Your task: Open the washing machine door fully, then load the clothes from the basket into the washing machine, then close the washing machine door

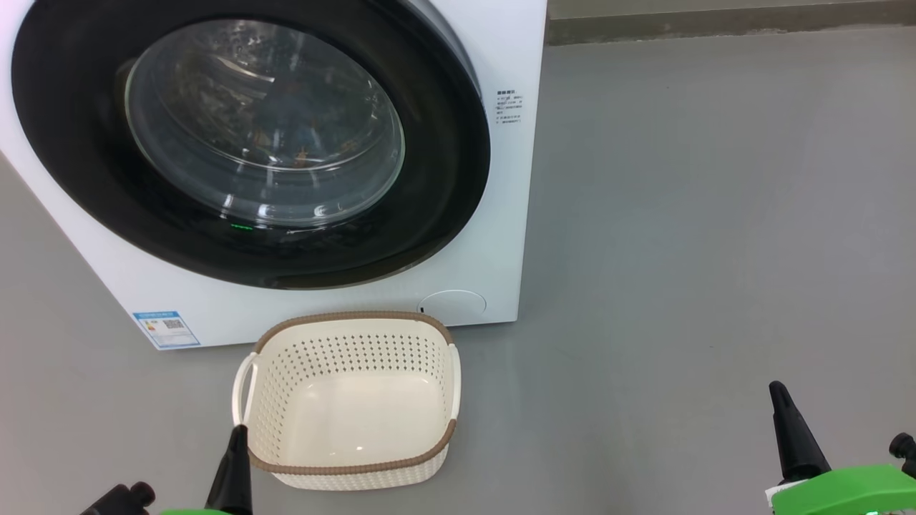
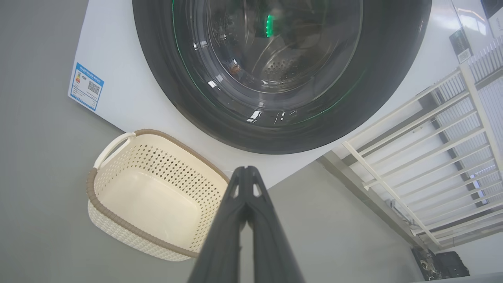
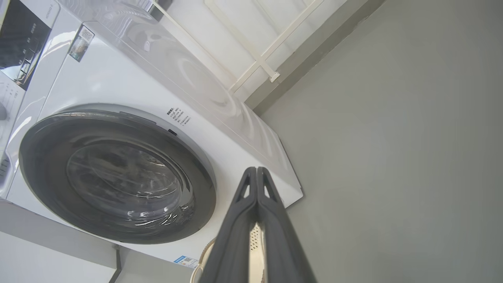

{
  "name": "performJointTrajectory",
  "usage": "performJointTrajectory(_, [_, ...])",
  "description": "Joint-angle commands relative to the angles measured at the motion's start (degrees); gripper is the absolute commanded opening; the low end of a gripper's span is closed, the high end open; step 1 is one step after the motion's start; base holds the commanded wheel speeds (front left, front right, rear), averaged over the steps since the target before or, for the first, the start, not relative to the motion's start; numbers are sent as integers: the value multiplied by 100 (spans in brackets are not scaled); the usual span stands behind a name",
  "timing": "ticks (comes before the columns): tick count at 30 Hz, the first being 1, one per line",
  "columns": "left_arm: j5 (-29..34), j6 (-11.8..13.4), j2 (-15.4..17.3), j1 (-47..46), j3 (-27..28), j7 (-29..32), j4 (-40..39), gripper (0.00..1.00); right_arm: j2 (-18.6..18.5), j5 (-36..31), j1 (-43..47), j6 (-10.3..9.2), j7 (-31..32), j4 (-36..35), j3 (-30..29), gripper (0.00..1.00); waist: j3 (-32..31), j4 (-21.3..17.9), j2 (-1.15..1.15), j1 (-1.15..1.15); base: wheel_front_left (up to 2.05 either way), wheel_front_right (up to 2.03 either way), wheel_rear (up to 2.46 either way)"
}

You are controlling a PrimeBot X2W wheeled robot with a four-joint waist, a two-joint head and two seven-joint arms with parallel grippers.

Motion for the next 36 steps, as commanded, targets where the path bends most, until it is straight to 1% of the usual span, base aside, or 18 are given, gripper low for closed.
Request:
performJointTrajectory(1, [-208, -55, 41, -247, 152, 48, -199, 0, -106, 237, -298, 0, 30, -106, 79, 0, 1, -9, 0, 0, 0, 0, 0])
performJointTrajectory(36, [-2349, -167, 3, -332, 650, 623, -345, 0, -148, 2530, -757, 0, 368, 311, 108, 0, 10, -162, 0, 0, 0, 0, 0])
